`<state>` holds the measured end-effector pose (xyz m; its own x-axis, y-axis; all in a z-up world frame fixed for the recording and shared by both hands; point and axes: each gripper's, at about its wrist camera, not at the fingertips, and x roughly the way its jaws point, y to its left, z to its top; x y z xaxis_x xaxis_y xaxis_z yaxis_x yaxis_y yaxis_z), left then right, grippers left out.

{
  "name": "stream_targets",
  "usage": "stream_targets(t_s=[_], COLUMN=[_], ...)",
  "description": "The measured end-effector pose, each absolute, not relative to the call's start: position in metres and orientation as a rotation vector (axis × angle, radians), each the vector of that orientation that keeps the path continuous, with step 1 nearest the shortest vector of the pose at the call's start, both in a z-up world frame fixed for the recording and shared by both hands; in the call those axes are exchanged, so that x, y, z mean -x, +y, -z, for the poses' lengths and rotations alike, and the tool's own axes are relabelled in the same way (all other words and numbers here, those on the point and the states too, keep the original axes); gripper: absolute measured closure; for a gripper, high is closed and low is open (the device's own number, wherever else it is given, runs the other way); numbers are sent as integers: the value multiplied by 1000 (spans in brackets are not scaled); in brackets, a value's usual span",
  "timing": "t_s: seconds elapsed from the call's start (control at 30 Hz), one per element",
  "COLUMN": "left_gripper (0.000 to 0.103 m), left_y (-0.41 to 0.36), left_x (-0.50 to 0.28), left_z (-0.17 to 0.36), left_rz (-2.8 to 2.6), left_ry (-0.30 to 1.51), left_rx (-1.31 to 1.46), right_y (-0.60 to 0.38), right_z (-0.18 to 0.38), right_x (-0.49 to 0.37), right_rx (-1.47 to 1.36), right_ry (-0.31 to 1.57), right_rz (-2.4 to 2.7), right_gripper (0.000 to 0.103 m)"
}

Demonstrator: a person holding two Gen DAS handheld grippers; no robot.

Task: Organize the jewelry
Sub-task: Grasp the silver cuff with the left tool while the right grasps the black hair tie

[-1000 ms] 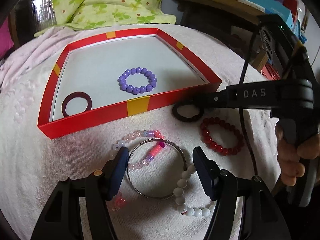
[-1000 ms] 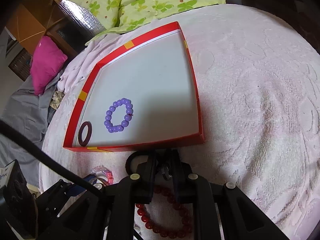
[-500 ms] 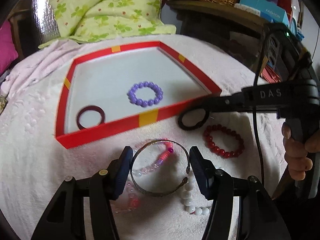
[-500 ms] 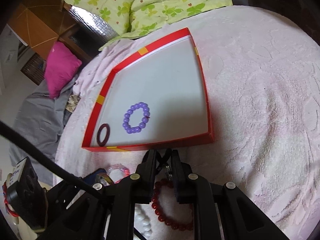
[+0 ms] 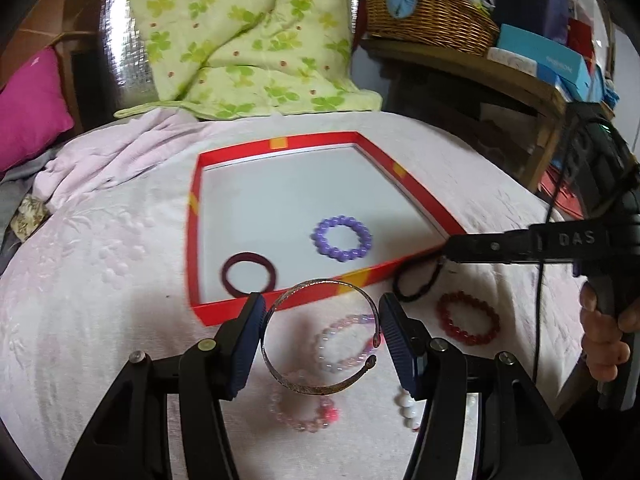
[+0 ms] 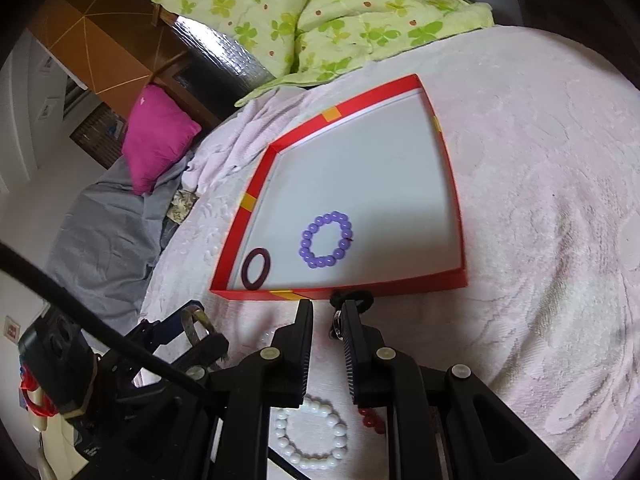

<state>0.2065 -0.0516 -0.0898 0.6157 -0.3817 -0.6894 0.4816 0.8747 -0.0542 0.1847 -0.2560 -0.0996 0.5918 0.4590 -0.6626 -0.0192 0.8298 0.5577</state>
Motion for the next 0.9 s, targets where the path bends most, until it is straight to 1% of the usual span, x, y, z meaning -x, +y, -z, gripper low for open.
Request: stream_targets(t_s=[0.57,0.7,0.83,0.87,0.9], left_gripper=[43,43,43,43,43], left_y=[-31,-28,-26,-26,-26], left_x=[-216,-216,-217,-218,-218], left_z=[86,85,86,87,87], left_rz=[347,338,329,328,329], left_ry=[743,740,750,753,757], left_rx=[-159,-160,-156,-154,-152], right_y=[-237,-233,-240,-242,-244], right_z=[84,85,101,105,110], right_x=[-186,-189,-196,-196,-199], right_rx=[-526,-488,-456,-443,-420], right_ry=[848,883,1004,1020,1049], right_rz=[-344,-314,-258,-231,-209], right_gripper=[87,86,84,78,66])
